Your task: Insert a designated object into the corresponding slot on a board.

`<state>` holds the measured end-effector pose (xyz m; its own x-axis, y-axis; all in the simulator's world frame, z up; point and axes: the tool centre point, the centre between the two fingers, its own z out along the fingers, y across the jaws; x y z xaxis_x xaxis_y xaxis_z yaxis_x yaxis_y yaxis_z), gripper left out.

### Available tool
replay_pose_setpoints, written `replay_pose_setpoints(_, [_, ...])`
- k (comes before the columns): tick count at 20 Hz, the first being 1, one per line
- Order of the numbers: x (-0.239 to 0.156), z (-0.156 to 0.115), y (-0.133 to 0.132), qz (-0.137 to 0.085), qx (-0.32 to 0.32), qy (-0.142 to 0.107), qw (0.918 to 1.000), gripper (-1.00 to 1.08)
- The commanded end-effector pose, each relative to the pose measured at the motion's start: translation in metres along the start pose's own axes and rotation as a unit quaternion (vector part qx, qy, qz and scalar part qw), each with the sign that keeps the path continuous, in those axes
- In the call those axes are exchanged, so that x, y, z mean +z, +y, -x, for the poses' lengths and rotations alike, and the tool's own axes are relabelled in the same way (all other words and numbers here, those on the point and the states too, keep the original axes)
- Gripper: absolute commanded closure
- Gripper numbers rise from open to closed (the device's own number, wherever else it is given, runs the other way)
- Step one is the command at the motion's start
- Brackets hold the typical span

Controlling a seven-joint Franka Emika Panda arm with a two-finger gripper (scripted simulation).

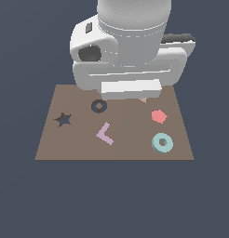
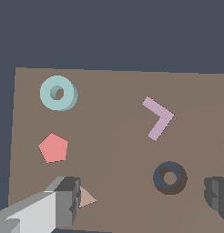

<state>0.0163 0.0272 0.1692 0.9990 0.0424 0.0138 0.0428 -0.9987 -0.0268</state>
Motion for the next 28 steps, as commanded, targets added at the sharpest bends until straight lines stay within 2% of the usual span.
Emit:
replay_pose_setpoints(1, [0.007,-0.006,-0.005,0.0,-0.015,-0.001,0.9999,-0.92])
replay_pose_setpoints(10, [0.048,-0.041,-0.037,0.003,-0.111,-0.004,0.9939,-0.92])
replay_pose_setpoints(19, [0.096,-0.074,-0.084,0.008,-0.223,-0.008,0.9746,-0.92])
replay_pose_setpoints(28, [0.12,-0.086,-0.111,0.01,-0.28,-0.01,0.9599,-0.92])
